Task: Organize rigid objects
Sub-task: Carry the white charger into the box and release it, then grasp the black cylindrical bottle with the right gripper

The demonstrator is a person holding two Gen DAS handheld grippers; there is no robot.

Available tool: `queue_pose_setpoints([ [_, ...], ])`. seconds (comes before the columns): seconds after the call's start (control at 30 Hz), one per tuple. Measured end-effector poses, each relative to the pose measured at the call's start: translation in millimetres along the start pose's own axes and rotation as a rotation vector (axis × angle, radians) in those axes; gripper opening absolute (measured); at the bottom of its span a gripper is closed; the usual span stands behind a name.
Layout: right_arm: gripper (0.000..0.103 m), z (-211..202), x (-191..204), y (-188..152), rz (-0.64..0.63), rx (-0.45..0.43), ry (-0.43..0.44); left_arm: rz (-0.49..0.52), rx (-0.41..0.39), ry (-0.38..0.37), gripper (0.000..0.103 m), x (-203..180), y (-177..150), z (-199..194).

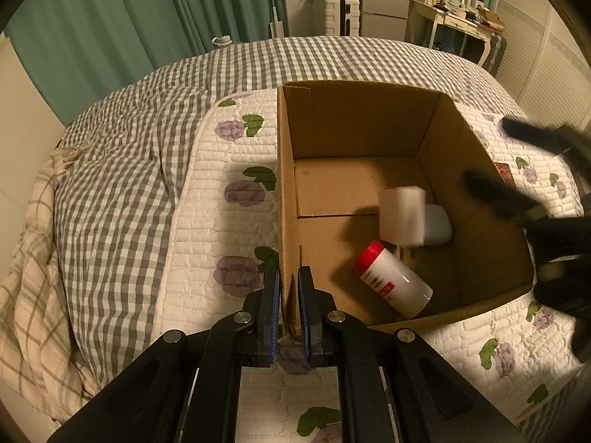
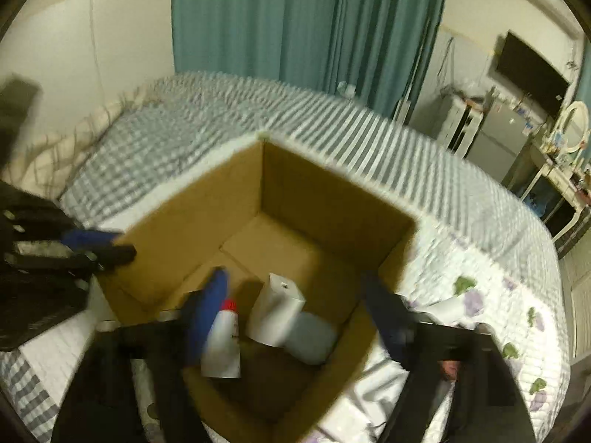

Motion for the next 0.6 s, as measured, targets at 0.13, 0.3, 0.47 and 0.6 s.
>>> queue_pose_setpoints([
  [0.13,0.080,-38,-20,5,0.010,-0.043,-0.036,-0.002,-0.001,0.001,0.010,0,-1,-2],
  [0.3,0.085,-72,-55,-5,0.059,-0.059,-0.119,-0.002,-0.002,0.007,0.010,-1,-1,-2],
  [0.47,0.085,-81,-91,-40,0.113,-0.031,-0.185,0.000,-0.001,0.008,0.010,-2,-1,-2],
  [0.6,0.085,-64,-116,-79,0.165,0.034,-0.203,0.001,-0.001,0.009,0.010,-2,-2,-2],
])
Point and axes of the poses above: each gripper's, at about its wrist camera, not at the fingertips, and z roughly the way its jaws point, x to its left, y to its top, the point moved 5 cm from there along z, roughly the way its jaws point, and after that the axes turned 3 degrees about -x, right-handed, at the moved point
